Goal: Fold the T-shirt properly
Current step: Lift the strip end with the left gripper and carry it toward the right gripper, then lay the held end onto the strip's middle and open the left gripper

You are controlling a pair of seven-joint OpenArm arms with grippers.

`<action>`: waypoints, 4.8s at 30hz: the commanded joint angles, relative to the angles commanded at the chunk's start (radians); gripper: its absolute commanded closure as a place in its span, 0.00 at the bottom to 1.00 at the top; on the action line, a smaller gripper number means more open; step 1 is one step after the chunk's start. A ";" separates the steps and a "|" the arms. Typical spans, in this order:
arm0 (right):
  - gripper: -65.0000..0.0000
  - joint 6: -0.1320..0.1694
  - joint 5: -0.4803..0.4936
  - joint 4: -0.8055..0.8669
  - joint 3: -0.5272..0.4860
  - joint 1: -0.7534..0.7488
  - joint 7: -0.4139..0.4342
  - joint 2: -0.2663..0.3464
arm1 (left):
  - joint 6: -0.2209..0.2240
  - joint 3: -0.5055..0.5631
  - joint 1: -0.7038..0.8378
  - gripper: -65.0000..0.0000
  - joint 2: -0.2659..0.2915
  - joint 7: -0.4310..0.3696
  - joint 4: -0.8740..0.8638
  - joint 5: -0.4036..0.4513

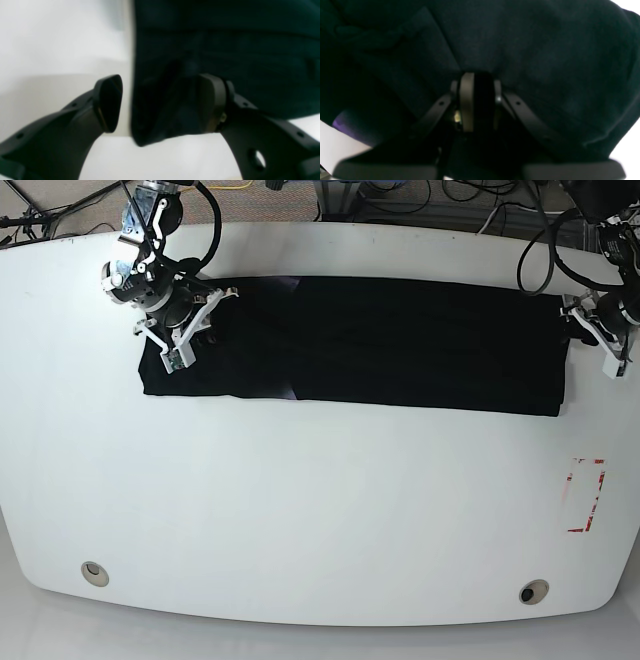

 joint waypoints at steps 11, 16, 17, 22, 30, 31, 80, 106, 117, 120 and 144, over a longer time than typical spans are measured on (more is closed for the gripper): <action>0.86 0.000 0.003 -0.002 0.000 0.003 0.000 -0.003 | 0.000 0.089 -0.066 0.34 -0.028 -0.043 -0.092 0.000; 0.86 0.000 0.003 -0.002 0.000 0.003 0.000 -0.003 | 0.000 0.098 -0.109 0.35 -0.046 -0.063 -0.190 0.002; 0.86 0.000 0.003 0.000 0.000 0.003 0.000 -0.003 | 0.000 0.100 -0.112 0.35 -0.049 -0.071 -0.201 0.002; 0.86 0.000 0.003 0.000 0.000 0.003 0.000 -0.003 | 0.000 0.170 -0.127 0.35 -0.068 -0.117 -0.244 0.000; 0.86 0.000 0.005 0.000 0.000 0.005 0.000 -0.005 | 0.000 0.236 -0.127 0.35 -0.074 -0.077 -0.201 -0.006; 0.86 0.000 0.005 0.000 0.000 0.005 0.000 -0.005 | 0.000 0.236 -0.126 0.35 -0.074 -0.064 -0.195 -0.006; 0.86 0.000 0.005 -0.005 0.002 0.005 0.000 -0.008 | 0.064 0.396 -0.011 0.98 -0.029 0.003 0.370 -0.005; 0.86 0.000 0.005 -0.005 0.002 0.005 0.000 -0.008 | 0.099 0.618 -0.129 0.98 0.311 0.245 0.508 0.014; 0.86 0.000 0.005 -0.005 0.002 0.005 0.000 -0.008 | 0.097 0.720 -0.123 0.98 0.368 0.245 0.508 0.077; 0.86 0.000 0.005 -0.005 0.002 0.005 0.000 -0.008 | 0.099 0.733 -0.121 0.98 0.374 0.245 0.508 0.080; 0.86 0.000 0.005 -0.005 0.000 0.012 0.000 -0.008 | 0.101 0.853 -0.155 0.49 0.466 0.303 0.517 0.051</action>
